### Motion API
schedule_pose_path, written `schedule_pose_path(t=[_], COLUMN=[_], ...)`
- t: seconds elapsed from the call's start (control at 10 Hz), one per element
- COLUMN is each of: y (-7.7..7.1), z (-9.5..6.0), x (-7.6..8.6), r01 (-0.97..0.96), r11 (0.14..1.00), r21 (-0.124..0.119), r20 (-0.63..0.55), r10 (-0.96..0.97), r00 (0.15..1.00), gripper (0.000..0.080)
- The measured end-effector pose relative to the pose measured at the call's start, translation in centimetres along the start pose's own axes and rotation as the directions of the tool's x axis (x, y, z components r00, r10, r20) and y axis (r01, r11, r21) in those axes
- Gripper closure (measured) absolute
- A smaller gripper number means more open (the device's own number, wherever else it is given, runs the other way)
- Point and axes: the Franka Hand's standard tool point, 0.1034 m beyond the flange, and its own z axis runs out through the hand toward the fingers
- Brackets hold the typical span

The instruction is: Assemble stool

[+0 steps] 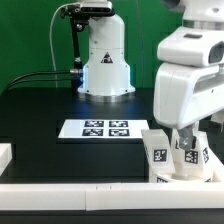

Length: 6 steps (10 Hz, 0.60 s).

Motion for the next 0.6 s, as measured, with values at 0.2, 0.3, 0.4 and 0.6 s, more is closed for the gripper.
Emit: schedule_pose_path(t=[0.2, 0.3, 0.4, 0.6], y=[-0.22, -0.30, -0.16, -0.15], z=[1.28, 1.26, 1.28, 1.31], x=[-0.24, -0.14, -0.24, -0.28], r01=[-0.039, -0.070, -0.083, -0.188], r11=[0.999, 0.998, 0.997, 0.982], r21=[0.007, 0.003, 0.003, 0.002], r20=[0.018, 0.019, 0.020, 0.020], r10=[0.039, 0.070, 0.083, 0.188], r00=[0.999, 0.997, 0.996, 0.982], gripper=[0.0151, 0.0162, 0.0162, 0.0466])
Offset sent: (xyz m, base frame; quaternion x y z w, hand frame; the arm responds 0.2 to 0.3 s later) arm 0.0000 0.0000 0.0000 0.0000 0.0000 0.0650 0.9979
